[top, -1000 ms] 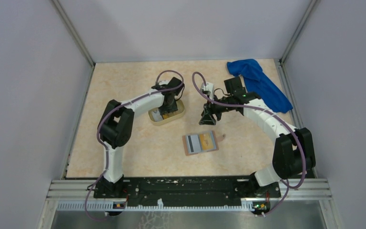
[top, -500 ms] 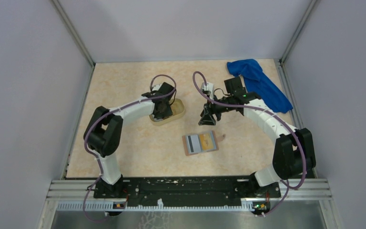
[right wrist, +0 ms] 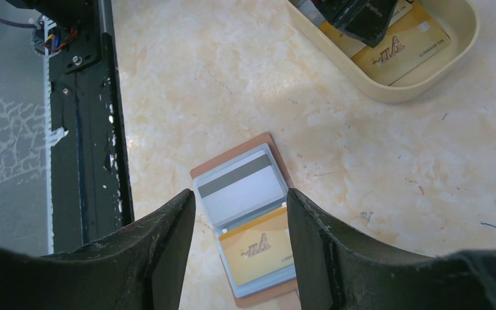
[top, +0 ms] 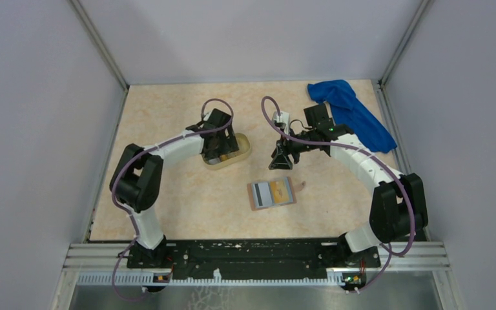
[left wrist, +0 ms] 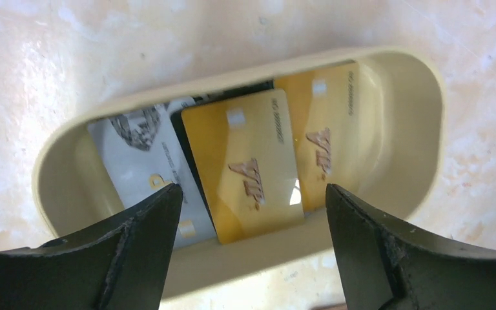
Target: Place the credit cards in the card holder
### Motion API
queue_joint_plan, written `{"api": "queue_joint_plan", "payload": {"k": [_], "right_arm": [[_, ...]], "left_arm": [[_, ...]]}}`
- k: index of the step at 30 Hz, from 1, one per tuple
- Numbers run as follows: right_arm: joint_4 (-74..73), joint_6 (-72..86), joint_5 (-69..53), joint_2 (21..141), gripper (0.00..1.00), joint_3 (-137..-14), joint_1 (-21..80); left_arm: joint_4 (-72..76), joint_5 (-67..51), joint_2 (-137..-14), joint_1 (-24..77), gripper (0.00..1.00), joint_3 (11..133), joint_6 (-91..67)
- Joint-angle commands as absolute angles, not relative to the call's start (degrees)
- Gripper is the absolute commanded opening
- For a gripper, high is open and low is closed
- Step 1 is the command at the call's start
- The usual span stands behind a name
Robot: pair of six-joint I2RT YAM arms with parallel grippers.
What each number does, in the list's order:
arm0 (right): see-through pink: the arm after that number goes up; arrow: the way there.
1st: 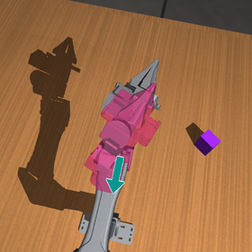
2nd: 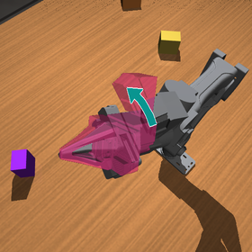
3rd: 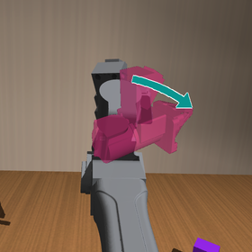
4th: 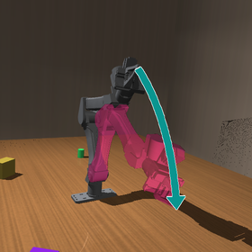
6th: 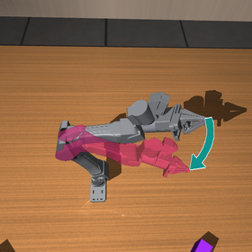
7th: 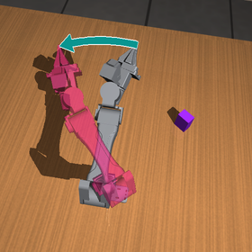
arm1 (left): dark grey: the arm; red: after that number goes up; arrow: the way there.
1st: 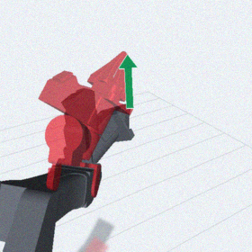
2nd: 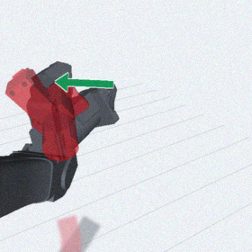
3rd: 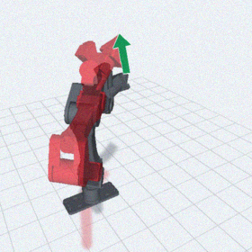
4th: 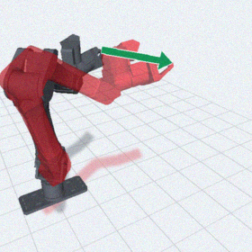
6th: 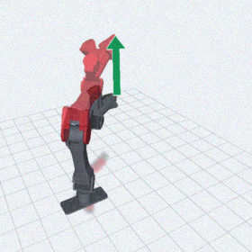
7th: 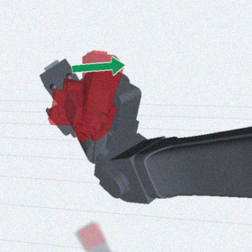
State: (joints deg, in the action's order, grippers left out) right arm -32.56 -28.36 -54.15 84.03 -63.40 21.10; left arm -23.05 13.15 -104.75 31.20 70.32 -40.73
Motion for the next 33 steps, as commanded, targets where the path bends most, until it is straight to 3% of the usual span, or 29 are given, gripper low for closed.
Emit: {"api": "queue_joint_plan", "payload": {"k": [1, 5, 11, 17, 28, 33], "right_arm": [[-31.53, -28.66, -56.25, 82.91, 0.54, -64.07, 21.01], [-31.38, -28.73, -56.39, 82.78, 0.54, -63.99, 21.0], [-31.47, -28.7, -56.37, 82.54, 0.54, -64.07, 20.95], [-31.48, -28.73, -56.43, 82.48, 0.54, -64.2, 21.0], [-31.63, -28.7, -57.21, 81.78, 0.54, -64.21, 21.0], [-31.53, -28.73, -57.41, 81.15, 0.54, -64.16, 20.96]], "left_arm": [[-25.14, 12.35, -109.23, 29.96, 0.86, 74.11, -43.19], [-34.96, 14.99, -114.63, 30.2, 0.85, 81.86, -45.27], [-38.42, 17.11, -117.51, 31.51, 0.84, 86.15, -45.26], [-40.97, 16.45, -120.0, 32.13, 0.73, 89.52, -43.7], [-48.42, 17.85, -125.56, 33.3, 0.74, 94.47, -42.16], [-47.18, 17.54, -124.7, 33.32, 0.57, 93.46, -42.01]]}}
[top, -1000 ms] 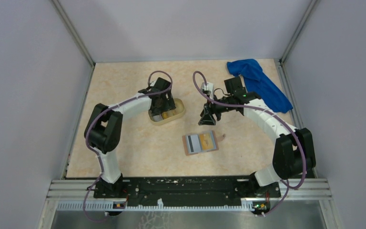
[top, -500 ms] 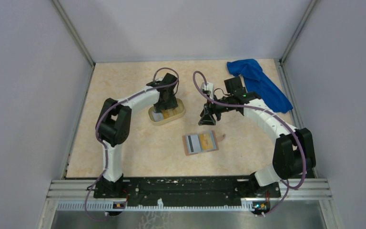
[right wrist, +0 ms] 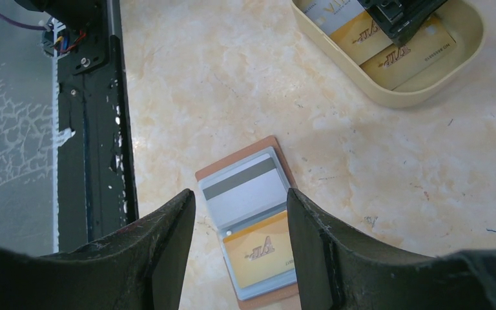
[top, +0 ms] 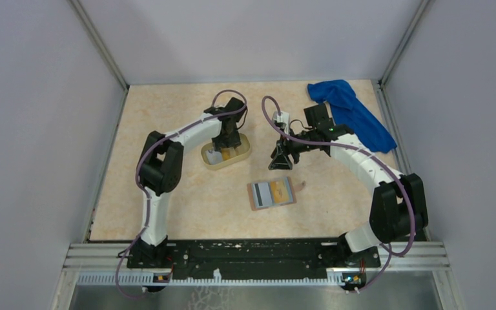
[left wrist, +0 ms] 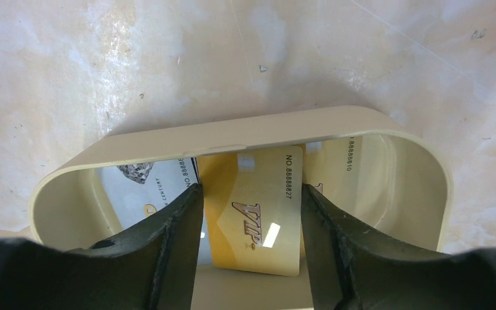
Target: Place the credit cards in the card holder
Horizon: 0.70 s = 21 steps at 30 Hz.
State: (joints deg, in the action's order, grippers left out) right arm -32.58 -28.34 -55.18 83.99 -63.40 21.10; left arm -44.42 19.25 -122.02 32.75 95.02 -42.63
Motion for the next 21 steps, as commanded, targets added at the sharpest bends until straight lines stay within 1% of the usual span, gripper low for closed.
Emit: {"api": "queue_joint_plan", "payload": {"k": [1, 4, 7, 12, 17, 21], "right_arm": [[-31.52, -28.72, -57.47, 81.04, 0.54, -64.14, 20.96], [-31.39, -28.57, -57.51, 81.03, 0.54, -64.08, 21.01], [-31.22, -28.49, -57.68, 81.52, 0.54, -63.74, 20.99], [-29.21, -26.32, -58.95, 82.58, 0.54, -63.02, 21.3], [-19.62, -18.34, -59.83, 82.5, 0.54, -59.45, 21.88], [-7.3, -9.61, -59.55, 83.45, 0.55, -56.56, 22.45]], "left_arm": [[-46.35, 17.31, -124.04, 33.31, 0.55, 92.8, -41.89], [-42.89, 16.65, -121.31, 33.31, 0.48, 89.05, -41.63], [-38.57, 16.43, -117.69, 33.32, 0.45, 85.18, -41.08], [-30.35, 14.06, -111.96, 32.77, 0.44, 78.07, -39.89], [-20.97, 9.03, -107.03, 31.49, 0.45, 70.92, -38.6], [-15.74, 5.48, -104.72, 29.94, 0.44, 67.2, -38.13]]}}
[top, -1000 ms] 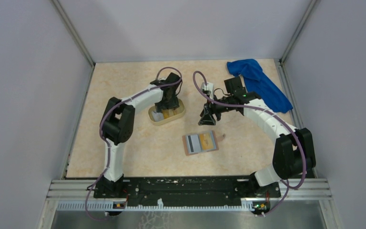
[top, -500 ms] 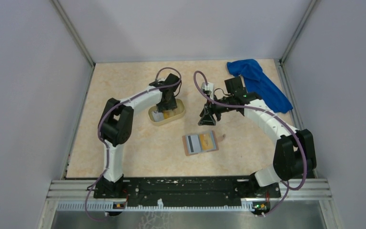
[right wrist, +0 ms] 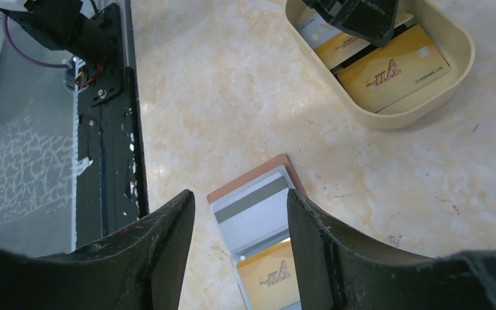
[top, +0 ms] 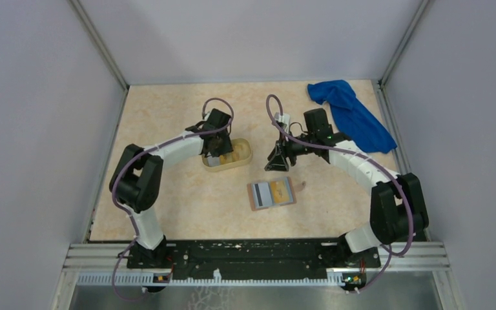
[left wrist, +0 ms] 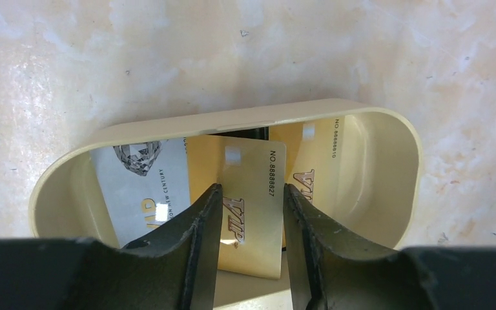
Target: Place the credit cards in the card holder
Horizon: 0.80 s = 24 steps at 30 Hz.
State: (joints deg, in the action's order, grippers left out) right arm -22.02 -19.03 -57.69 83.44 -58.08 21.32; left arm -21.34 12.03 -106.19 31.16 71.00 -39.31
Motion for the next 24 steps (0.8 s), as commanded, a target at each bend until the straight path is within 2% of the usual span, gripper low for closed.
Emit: {"api": "queue_joint_plan", "payload": {"k": [1, 10, 16, 24], "right_arm": [[-5.32, -8.48, -58.98, 83.94, 0.55, -56.4, 23.04], [15.7, 7.02, -48.9, 95.42, 0.55, -58.51, 30.07], [15.47, 9.84, -43.24, 103.82, 0.56, -65.9, 31.23], [13.49, 10.6, -36.51, 108.4, 0.58, -69.98, 33.48]], "left_arm": [[-14.78, 4.89, -104.4, 29.59, 0.44, 66.48, -37.96], [-7.68, 1.36, -101.93, 27.93, 0.44, 60.91, -37.5], [-2.99, -0.99, -98.79, 26.54, 0.43, 56.43, -37.88], [-0.44, -3.25, -98.0, 25.71, 0.43, 54.26, -38.49]]}}
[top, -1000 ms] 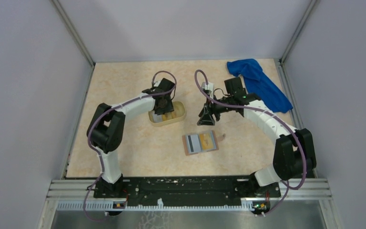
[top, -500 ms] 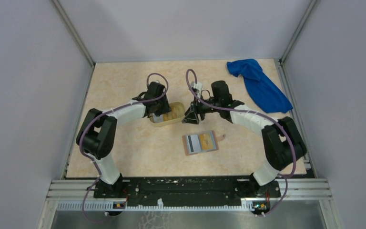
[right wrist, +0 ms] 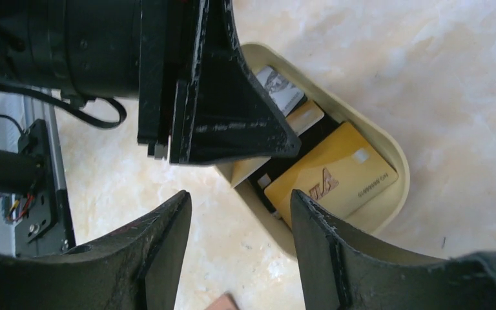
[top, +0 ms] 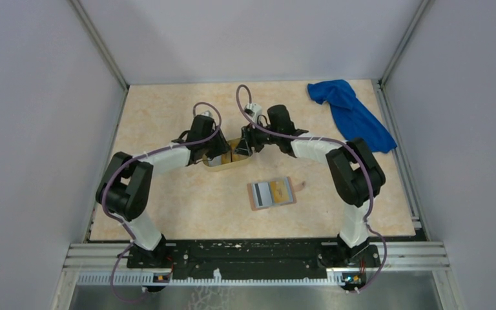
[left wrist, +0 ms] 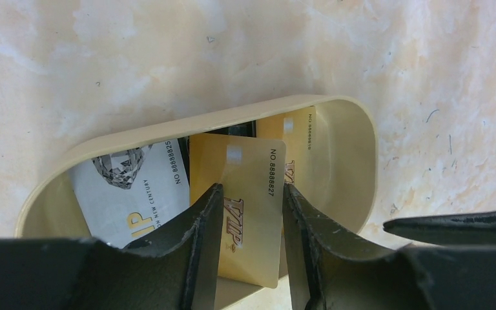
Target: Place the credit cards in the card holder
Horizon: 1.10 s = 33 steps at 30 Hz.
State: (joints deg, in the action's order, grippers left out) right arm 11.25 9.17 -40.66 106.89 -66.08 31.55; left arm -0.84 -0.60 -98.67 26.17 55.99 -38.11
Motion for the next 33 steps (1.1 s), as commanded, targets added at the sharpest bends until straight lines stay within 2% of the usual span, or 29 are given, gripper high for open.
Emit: {"api": "queue_joint_plan", "payload": {"k": [1, 18, 26, 29, 33], "right_arm": [[12.99, 11.01, -35.71, 109.03, 0.58, -70.59, 33.75], [10.44, 14.7, -33.23, 113.46, 0.49, -72.37, 36.91], [12.5, 21.87, -28.94, 115.05, 0.46, -72.78, 37.72], [13.25, 24.69, -28.52, 115.48, 0.31, -72.9, 37.78], [12.18, 27.3, -27.41, 116.34, 0.23, -73.93, 37.63]], "left_arm": [[-0.44, -3.42, -97.93, 25.63, 0.43, 54.11, -38.54], [4.27, -7.79, -97.56, 23.38, 0.43, 51.78, -39.9], [5.15, -9.02, -97.56, 23.03, 0.44, 51.3, -39.81], [6.01, -9.6, -97.26, 22.81, 0.44, 50.95, -39.81], [7.57, -10.47, -96.64, 22.55, 0.45, 50.16, -39.73]]}}
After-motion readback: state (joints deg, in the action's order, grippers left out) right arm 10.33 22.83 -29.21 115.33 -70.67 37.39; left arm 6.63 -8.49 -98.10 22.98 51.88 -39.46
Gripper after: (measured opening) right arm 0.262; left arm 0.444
